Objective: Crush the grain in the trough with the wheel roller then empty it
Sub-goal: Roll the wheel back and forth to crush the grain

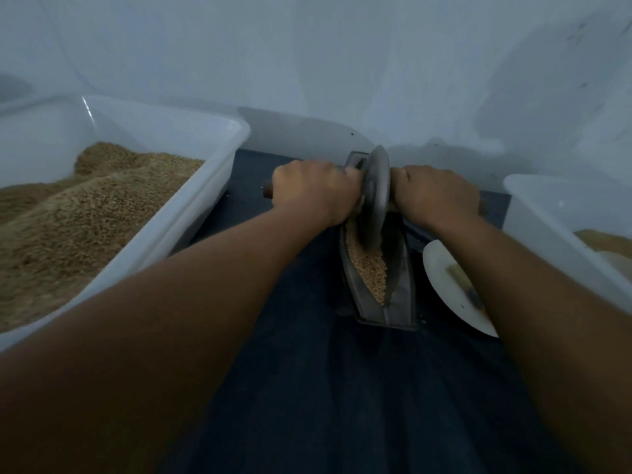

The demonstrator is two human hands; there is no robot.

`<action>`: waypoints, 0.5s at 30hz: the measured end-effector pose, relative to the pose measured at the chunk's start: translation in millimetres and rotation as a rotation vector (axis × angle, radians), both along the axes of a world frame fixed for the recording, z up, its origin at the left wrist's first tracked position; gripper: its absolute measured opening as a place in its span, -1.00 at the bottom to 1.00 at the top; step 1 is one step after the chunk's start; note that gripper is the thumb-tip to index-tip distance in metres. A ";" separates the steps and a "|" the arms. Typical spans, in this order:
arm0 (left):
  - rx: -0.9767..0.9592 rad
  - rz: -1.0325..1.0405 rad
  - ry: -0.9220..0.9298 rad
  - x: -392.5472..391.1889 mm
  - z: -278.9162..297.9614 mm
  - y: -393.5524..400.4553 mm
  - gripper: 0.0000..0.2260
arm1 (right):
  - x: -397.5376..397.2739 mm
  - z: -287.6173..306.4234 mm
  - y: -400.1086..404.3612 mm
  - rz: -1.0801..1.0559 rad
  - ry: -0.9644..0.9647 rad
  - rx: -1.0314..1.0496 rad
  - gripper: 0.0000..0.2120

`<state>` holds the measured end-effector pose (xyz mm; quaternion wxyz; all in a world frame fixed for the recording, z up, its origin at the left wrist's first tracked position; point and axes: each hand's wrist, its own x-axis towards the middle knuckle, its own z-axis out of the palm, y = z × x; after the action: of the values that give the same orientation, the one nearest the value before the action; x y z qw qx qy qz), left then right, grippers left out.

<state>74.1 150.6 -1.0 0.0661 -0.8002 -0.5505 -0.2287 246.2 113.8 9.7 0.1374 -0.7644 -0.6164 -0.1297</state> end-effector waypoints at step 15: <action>0.124 0.028 0.138 -18.2 1.0 -60.0 -0.56 | -21.6 -8.6 -77.3 0.009 -0.002 0.112 -0.55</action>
<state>55.9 90.6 0.0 0.1565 -0.8007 -0.5403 -0.2058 224.5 36.6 1.1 0.1800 -0.7528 -0.6116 -0.1641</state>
